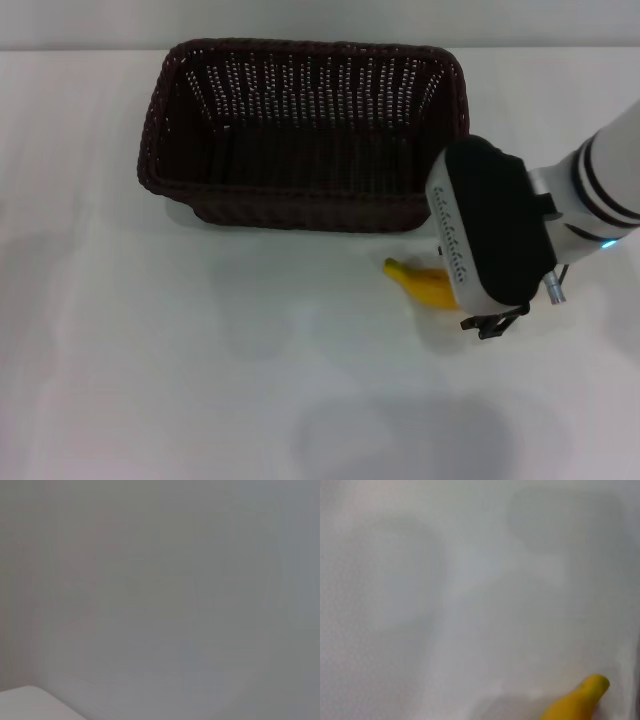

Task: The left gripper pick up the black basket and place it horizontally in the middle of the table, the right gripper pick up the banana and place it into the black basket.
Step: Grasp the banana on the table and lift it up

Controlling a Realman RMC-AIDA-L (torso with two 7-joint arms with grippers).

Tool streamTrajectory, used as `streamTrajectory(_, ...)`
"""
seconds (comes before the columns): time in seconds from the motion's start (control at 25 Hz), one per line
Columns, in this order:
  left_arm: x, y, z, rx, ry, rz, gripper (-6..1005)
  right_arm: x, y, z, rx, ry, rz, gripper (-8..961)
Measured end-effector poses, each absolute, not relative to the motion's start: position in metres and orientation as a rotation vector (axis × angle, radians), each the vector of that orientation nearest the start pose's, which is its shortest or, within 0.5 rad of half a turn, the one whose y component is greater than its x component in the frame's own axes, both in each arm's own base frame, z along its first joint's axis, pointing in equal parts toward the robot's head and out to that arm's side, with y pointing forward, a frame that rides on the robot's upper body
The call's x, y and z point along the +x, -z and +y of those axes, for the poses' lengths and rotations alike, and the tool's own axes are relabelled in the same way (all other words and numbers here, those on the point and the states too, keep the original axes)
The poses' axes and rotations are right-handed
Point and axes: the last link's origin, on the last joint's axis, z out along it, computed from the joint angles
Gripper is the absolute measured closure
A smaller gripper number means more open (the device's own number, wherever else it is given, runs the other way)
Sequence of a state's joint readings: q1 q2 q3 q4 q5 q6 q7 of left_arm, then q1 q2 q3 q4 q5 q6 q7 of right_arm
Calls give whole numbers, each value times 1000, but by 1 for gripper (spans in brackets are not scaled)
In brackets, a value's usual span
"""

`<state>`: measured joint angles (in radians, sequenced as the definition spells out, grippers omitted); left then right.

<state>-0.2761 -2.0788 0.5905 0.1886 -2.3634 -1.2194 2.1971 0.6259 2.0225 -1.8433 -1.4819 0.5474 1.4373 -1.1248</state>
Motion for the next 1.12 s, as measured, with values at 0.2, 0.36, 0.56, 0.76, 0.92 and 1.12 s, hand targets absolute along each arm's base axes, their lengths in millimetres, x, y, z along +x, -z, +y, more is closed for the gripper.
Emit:
streamTrajectory(0.2,-402,-58,278,-1204,1068,-1005,208,132,55,335,-2814,844,-475,218)
streamTrajectory(0.36,-401,-58,278,-1203,1084,-1007,208,131,58,339,-2815,866,-463,231)
streamTrajectory(0.56,-401,-59,279,-1201,1094,-1011,209,129,63,347,-2819,937,-430,248)
streamTrajectory(0.76,-401,-60,279,-1201,1095,-1009,209,129,66,349,-2824,974,-426,314)
streamTrajectory(0.92,-401,-60,279,-1200,1096,-1008,209,129,66,348,-2821,991,-448,392)
streamTrajectory(1.12,-400,-60,279,-1197,1098,-1006,209,131,65,347,-2825,1008,-460,470)
